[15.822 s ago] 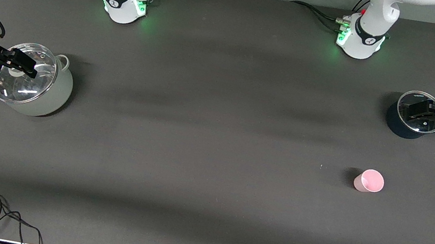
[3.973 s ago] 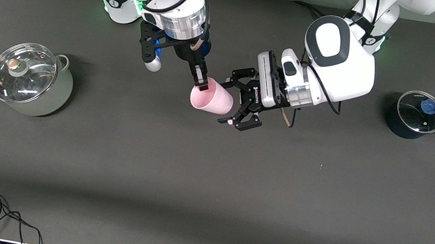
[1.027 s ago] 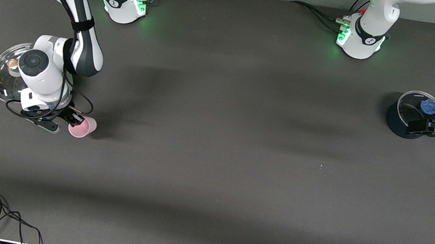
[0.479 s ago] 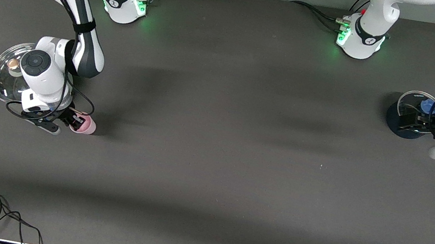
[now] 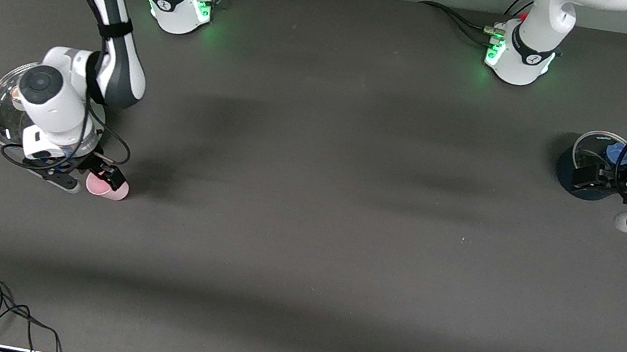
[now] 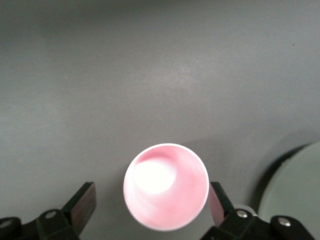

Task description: Transfer pink cup from left to right arm

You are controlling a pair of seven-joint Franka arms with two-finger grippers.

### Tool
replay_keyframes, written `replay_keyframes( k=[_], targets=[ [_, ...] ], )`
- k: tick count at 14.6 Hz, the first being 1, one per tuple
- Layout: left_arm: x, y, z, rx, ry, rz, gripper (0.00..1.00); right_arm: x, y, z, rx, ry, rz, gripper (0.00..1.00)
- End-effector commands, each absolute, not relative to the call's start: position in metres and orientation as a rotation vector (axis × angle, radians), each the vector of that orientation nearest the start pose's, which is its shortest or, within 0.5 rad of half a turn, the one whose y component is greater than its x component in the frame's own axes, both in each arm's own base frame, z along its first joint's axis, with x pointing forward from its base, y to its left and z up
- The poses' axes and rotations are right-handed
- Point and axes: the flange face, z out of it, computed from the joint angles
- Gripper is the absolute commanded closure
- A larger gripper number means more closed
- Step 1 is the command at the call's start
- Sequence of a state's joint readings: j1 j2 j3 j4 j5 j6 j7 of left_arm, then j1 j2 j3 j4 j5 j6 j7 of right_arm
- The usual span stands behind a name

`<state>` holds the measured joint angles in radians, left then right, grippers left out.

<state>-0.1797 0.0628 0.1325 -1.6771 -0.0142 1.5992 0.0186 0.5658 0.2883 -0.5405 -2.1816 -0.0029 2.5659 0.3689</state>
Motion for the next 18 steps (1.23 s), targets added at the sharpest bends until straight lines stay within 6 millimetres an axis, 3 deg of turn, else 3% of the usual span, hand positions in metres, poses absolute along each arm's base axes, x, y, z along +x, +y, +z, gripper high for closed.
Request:
replay_keyframes(
  k=[1, 4, 7, 10, 14, 18],
  targets=[
    [0.571, -0.032, 0.546, -3.141, 0.095, 0.221, 0.0, 0.589, 0.027, 0.359, -3.179, 0.509, -0.182, 0.0],
    [0.571, -0.034, 0.545, -3.146, 0.099, 0.224, 0.0, 0.61, 0.036, 0.43, -3.187, 0.51, -0.114, 0.0],
    [0.572, -0.034, 0.543, -3.142, 0.102, 0.231, 0.0, 0.619, 0.042, 0.498, -3.145, 0.535, -0.094, 0.0],
    [0.574, -0.032, 0.544, -3.145, 0.095, 0.221, 0.0, 0.61, 0.037, 0.554, -3.107, 0.533, -0.047, 0.0],
    [0.581, -0.032, 0.54, -3.13, 0.098, 0.203, 0.0, 0.596, 0.02, 0.604, -3.077, 0.527, -0.095, 0.0],
    [0.586, -0.033, 0.538, -3.128, 0.098, 0.202, 0.0, 0.588, 0.019, 0.61, -3.142, 0.139, -0.007, 0.0]
  ],
)
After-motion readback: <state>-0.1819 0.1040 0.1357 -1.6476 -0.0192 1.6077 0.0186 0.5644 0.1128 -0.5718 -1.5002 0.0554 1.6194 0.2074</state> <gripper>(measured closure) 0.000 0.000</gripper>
